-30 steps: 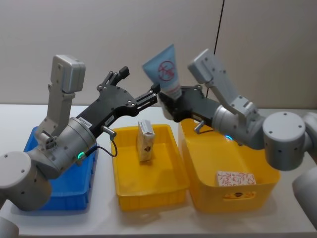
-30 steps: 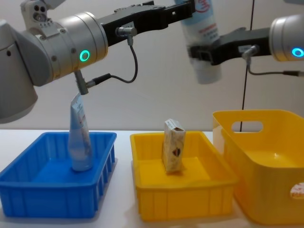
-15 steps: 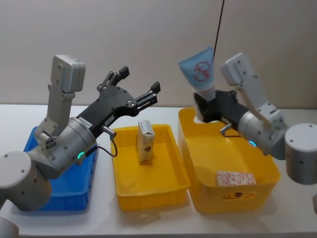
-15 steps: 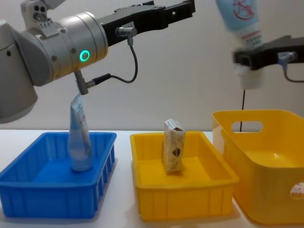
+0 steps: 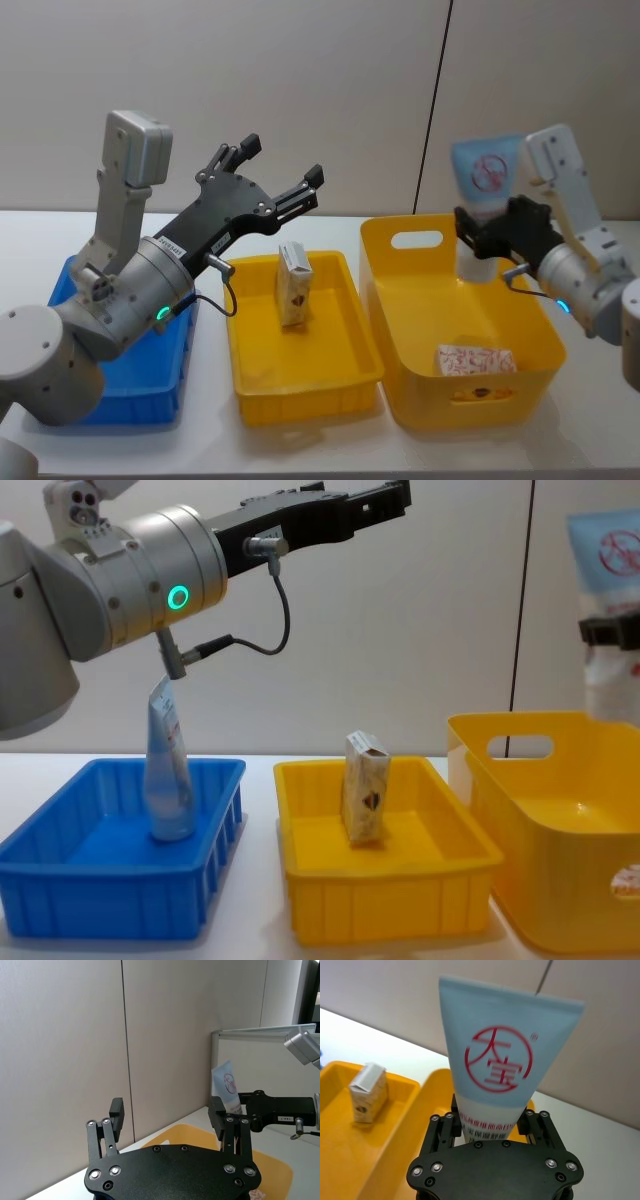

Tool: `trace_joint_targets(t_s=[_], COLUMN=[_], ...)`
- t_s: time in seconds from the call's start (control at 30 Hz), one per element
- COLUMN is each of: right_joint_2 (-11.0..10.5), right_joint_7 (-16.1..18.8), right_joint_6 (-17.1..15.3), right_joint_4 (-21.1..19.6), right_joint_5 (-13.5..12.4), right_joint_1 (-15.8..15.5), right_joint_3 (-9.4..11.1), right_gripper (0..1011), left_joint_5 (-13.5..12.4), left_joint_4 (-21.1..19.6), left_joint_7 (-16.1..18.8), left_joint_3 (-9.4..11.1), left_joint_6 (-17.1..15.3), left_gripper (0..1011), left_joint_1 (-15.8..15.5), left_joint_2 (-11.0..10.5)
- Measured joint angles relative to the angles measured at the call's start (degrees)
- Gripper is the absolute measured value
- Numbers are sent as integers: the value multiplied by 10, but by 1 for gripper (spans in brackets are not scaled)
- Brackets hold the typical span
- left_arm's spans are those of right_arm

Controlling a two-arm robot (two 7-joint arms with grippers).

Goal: Bimanual collaborative sorting of washing and personal care products

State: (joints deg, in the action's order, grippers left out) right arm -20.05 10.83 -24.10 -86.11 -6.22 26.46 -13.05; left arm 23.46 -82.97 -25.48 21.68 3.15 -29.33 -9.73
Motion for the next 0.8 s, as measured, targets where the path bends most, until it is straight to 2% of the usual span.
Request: trace_joint_targets(t_s=[0.13, 0.23, 0.27, 0.37, 0.43, 0.47, 0.8], right_joint_2=[-2, -2, -2, -2, -2, -2, -2], right_joint_7=[-8, -10, -11, -14, -15, -15, -17], right_joint_6=[-5, -7, -7, -9, -9, -10, -11], right_joint_4=[0, 0, 0, 1, 1, 1, 3], right_joint_5=[-1, -2, -2, -3, -3, -3, -4], right_joint_1=[-8, -12, -13, -17, -18, -19, -24], right_joint_3=[14, 19, 20, 28, 31, 32, 41], right_gripper=[673, 772, 772, 895, 928, 977, 1004], left_joint_5=[0, 0, 0, 0, 0, 0, 0], left_joint_4=[0, 0, 0, 0, 0, 0, 0], left_joint_7=[0, 0, 0, 0, 0, 0, 0], left_joint_3=[0, 0, 0, 0, 0, 0, 0], left_joint_6=[0, 0, 0, 0, 0, 0, 0], left_gripper=[1002, 1002, 1002, 1002, 1002, 1002, 1002], left_joint_1=[0, 0, 0, 0, 0, 0, 0], left_joint_2=[0, 0, 0, 0, 0, 0, 0])
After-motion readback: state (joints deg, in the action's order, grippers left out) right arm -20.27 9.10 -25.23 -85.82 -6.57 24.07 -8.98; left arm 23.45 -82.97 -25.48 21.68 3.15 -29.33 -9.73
